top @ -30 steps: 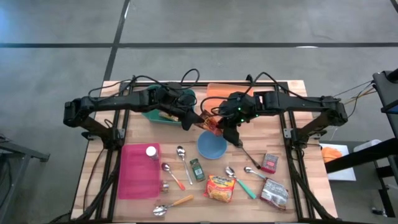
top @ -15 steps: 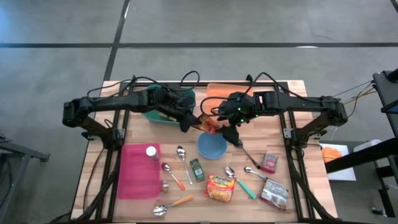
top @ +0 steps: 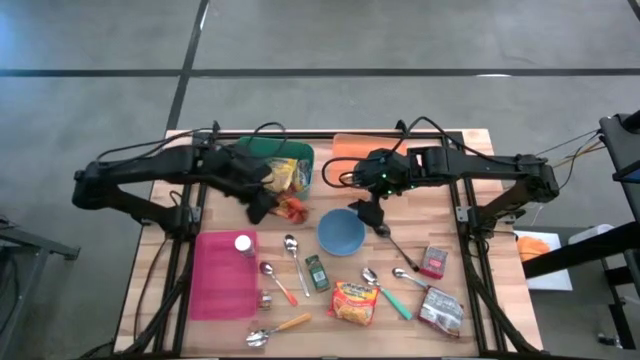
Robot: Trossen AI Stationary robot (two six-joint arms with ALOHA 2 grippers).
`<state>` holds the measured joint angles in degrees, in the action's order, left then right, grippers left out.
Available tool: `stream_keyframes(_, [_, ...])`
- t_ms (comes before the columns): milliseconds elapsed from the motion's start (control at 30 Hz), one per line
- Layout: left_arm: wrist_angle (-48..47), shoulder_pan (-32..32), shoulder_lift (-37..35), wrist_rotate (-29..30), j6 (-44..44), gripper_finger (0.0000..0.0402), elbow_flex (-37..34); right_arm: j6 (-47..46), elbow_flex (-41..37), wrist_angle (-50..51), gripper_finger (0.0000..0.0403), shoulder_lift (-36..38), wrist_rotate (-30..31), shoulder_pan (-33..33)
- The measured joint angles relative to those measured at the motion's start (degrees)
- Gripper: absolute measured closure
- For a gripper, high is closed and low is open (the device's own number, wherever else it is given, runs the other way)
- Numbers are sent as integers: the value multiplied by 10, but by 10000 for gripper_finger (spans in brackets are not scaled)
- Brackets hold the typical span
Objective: Pick & Place Food Item
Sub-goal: Put the orange seasoning bag into the pink bin
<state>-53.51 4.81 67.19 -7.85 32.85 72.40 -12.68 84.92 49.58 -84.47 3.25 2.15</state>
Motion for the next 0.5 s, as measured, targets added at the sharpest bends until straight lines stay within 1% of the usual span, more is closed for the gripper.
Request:
stream_keyframes(133, [-106,-36,-33,49,17,401,9,15,-4,-1,66,0,6,0])
stream_keyframes(300, [-212,-88,-55,100,68,401,29,20,-10,0,66,0,15,3])
stream_keyframes(500, [-287,-135,-62,113,115,401,38,22,-17,4,66,0,15,9])
